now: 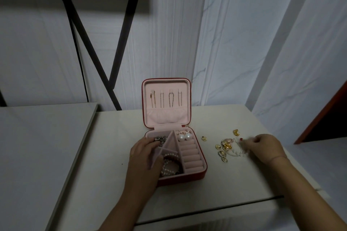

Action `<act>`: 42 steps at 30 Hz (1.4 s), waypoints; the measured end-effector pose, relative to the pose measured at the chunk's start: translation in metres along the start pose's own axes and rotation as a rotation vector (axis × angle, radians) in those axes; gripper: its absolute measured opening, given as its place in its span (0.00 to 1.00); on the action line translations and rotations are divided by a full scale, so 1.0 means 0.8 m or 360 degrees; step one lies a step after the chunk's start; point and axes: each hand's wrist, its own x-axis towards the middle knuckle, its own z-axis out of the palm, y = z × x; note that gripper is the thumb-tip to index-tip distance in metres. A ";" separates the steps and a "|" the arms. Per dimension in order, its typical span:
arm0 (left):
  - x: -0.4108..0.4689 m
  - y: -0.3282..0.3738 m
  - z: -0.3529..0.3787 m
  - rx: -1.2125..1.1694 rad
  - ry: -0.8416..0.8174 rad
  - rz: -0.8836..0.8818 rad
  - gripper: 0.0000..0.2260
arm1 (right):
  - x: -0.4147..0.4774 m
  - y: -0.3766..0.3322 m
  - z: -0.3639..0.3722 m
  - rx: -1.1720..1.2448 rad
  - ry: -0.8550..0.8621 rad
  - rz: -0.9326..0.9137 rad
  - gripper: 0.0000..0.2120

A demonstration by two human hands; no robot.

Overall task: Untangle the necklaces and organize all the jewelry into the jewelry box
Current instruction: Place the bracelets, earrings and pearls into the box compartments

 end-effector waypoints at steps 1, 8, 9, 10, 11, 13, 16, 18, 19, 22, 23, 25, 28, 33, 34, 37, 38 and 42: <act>0.000 0.000 0.000 -0.0006 0.0002 -0.0001 0.27 | -0.001 0.001 -0.001 0.0194 0.0004 -0.0015 0.18; 0.000 -0.003 0.001 0.0012 -0.0004 -0.0001 0.22 | -0.013 -0.017 -0.019 0.1383 -0.0400 0.0075 0.09; 0.000 -0.003 0.001 0.0011 -0.0008 0.0005 0.23 | -0.015 -0.021 -0.020 0.1481 -0.0449 0.0064 0.08; 0.000 -0.003 0.001 0.0011 -0.0014 0.0004 0.25 | -0.018 -0.026 -0.021 0.1551 -0.0489 0.0045 0.07; 0.000 -0.004 0.002 0.0014 -0.0016 -0.0004 0.26 | -0.022 -0.032 -0.021 0.1592 -0.0534 0.0021 0.06; 0.000 -0.005 0.002 0.0015 -0.0015 -0.0019 0.24 | -0.033 -0.046 -0.020 0.1603 -0.0640 -0.0051 0.06; 0.000 -0.006 0.001 0.0008 -0.0025 -0.0027 0.20 | -0.057 -0.074 -0.012 0.1549 -0.0868 -0.0149 0.08; 0.000 -0.003 0.000 0.0010 -0.0041 -0.0013 0.22 | -0.074 -0.093 -0.004 0.1422 -0.0986 -0.0222 0.06; 0.000 -0.002 0.000 0.0006 -0.0052 -0.0013 0.24 | -0.081 -0.103 0.002 0.1356 -0.1035 -0.0269 0.05; 0.000 -0.001 0.000 -0.0020 -0.0065 -0.0026 0.28 | -0.101 -0.129 0.021 0.1289 -0.1218 -0.0379 0.08; 0.000 -0.001 0.000 -0.0032 -0.0060 -0.0020 0.28 | -0.105 -0.136 0.027 0.1289 -0.1267 -0.0415 0.09; -0.001 -0.003 0.000 -0.0051 -0.0030 0.0034 0.24 | -0.111 -0.145 0.038 0.1239 -0.1295 -0.0497 0.10; -0.001 -0.003 0.000 -0.0124 0.0013 0.0069 0.21 | -0.114 -0.147 0.053 0.0840 -0.1038 -0.0628 0.09; 0.001 -0.006 0.001 -0.0054 -0.0013 0.0030 0.24 | -0.115 -0.145 0.073 0.0295 -0.0560 -0.0830 0.03; 0.001 -0.006 0.001 -0.0026 -0.0028 0.0018 0.24 | -0.117 -0.145 0.075 0.0221 -0.0499 -0.0895 0.02; 0.001 -0.003 -0.001 0.0005 -0.0041 0.0009 0.24 | -0.121 -0.146 0.085 0.0057 -0.0426 -0.1080 0.07; 0.001 -0.002 -0.002 -0.0001 -0.0036 0.0013 0.23 | -0.123 -0.147 0.088 -0.0003 -0.0415 -0.1124 0.08; 0.001 -0.002 -0.003 0.0013 -0.0027 0.0029 0.21 | -0.123 -0.142 0.092 -0.0017 -0.0380 -0.1208 0.07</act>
